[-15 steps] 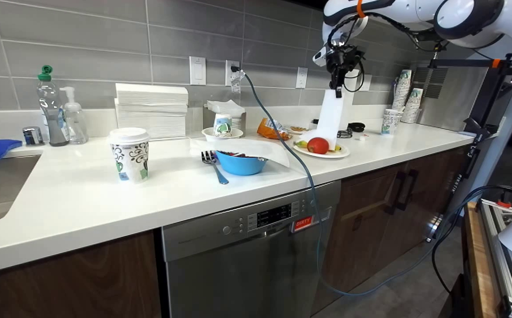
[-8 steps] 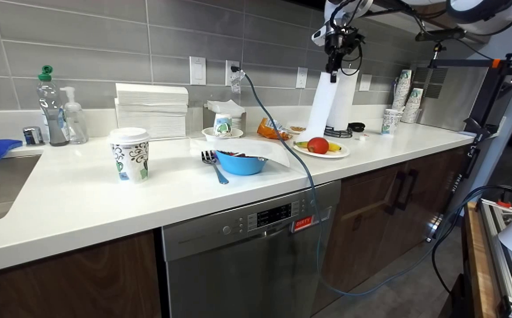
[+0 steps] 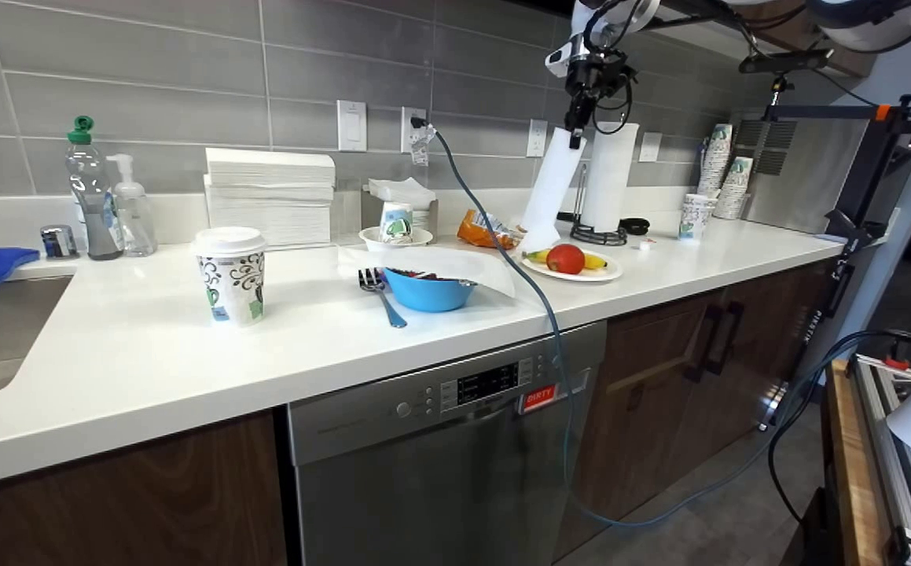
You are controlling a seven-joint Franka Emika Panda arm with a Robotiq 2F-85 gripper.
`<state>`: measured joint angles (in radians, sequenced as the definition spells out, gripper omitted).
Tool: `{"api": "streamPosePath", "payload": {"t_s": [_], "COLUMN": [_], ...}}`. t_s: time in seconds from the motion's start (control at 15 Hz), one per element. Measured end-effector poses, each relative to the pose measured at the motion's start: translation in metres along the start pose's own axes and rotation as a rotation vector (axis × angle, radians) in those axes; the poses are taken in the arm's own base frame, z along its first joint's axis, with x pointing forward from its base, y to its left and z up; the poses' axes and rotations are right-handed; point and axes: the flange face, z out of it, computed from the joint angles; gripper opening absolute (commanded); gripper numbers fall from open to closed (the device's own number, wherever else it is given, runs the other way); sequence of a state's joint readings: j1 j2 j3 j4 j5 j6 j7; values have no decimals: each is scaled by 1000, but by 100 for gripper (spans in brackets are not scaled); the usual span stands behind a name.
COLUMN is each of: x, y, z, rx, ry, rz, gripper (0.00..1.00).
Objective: Place the white paper towel on top of the fruits on the plate.
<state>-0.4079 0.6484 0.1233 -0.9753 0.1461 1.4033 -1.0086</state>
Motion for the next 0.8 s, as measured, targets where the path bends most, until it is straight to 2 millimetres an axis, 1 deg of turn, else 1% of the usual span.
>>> {"api": "streamPosePath", "payload": {"t_s": [0.2, 0.33, 0.4, 0.6, 0.73, 0.8], "x": [4, 4, 2, -3, -4, -3], "y": [1, 9, 15, 33, 36, 34], "z": [2, 8, 14, 39, 53, 56], "rx": [7, 4, -4, -53, -103, -130], "ry": [71, 152, 194, 313, 382, 414], "rz": [-1, 4, 11, 20, -10, -31], "gripper": [0, 0, 0, 0, 0, 0]}}
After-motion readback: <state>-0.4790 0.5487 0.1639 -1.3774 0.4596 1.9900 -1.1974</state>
